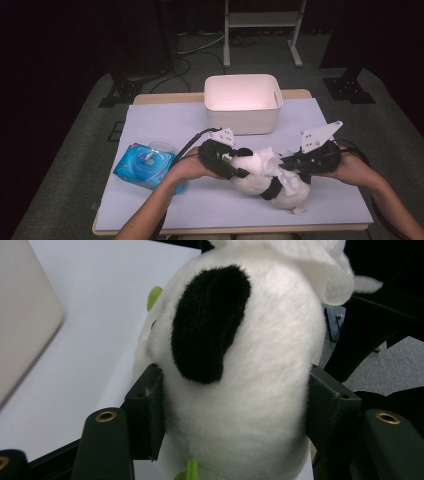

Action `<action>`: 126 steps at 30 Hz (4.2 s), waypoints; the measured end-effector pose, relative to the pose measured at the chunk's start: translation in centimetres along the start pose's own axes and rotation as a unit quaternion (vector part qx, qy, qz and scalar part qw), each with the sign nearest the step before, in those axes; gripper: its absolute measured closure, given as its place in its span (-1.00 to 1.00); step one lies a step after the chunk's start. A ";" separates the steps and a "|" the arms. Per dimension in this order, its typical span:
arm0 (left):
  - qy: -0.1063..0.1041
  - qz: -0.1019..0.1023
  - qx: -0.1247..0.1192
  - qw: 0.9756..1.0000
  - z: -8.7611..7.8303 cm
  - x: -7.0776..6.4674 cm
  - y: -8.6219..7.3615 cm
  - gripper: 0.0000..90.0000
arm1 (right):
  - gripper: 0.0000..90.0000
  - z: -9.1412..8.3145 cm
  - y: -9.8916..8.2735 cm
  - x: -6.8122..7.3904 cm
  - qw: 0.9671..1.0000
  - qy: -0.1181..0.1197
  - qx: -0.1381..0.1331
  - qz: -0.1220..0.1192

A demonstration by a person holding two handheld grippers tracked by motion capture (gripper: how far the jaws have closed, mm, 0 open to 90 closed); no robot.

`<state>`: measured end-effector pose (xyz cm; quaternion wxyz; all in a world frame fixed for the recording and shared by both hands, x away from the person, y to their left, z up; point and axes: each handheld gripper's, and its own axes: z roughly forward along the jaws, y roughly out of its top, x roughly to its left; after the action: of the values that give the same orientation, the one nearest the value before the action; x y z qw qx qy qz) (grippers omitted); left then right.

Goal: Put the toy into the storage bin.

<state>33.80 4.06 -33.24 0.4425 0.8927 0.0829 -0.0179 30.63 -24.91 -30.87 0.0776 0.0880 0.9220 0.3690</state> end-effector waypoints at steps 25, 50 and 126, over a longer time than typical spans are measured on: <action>0.020 0.013 0.009 1.000 -1.8 -0.4 0.7 -0.65 | 0.82 2.0 -0.5 -0.3 1.000 0.018 -0.010 0.010; -0.007 0.013 0.015 1.000 -0.7 0.4 -0.6 -0.78 | 0.82 1.0 -2.2 -0.2 1.000 0.006 0.001 0.019; -0.008 -0.006 -0.040 0.999 -1.9 0.3 0.3 -0.45 | 0.82 -0.6 -1.0 -1.5 0.998 0.008 -0.049 0.044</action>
<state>34.10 5.42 -31.91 0.4787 0.8735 0.0853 -0.0242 31.88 -26.39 -31.03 0.0579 0.1216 0.8987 0.4175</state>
